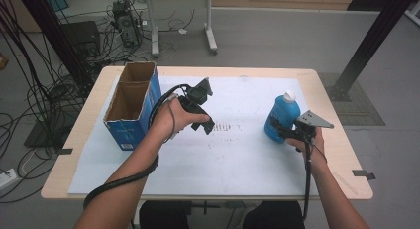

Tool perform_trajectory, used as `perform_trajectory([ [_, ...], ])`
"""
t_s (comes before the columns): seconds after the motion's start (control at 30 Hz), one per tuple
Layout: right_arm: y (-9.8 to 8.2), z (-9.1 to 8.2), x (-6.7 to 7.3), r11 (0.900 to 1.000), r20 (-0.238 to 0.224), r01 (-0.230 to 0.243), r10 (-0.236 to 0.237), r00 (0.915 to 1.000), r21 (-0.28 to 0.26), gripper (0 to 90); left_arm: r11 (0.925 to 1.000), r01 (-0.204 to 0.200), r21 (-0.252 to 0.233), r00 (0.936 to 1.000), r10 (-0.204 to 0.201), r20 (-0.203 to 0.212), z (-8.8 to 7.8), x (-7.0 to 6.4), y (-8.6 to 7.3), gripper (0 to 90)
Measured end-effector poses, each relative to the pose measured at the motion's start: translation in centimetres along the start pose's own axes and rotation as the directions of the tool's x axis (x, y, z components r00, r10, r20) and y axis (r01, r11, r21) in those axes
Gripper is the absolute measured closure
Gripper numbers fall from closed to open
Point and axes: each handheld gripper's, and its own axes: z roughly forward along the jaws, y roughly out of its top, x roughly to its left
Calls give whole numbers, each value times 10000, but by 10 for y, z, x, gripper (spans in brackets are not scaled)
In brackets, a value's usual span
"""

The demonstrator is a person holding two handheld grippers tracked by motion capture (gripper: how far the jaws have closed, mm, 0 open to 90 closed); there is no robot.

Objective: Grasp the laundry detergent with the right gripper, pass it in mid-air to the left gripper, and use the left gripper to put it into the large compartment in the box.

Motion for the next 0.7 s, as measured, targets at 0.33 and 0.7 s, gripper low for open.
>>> perform_trajectory([
  [0.33,0,0,0,10000,-19,-11,11,10000,-9,437,10000,25,12,10000,-25,-5,1,0,-1,86],
  [0.7,0,0,0,10000,-6,0,0,10000,-4,437,10000,26,-15,10000,-26,-25,1,0,0,86],
])
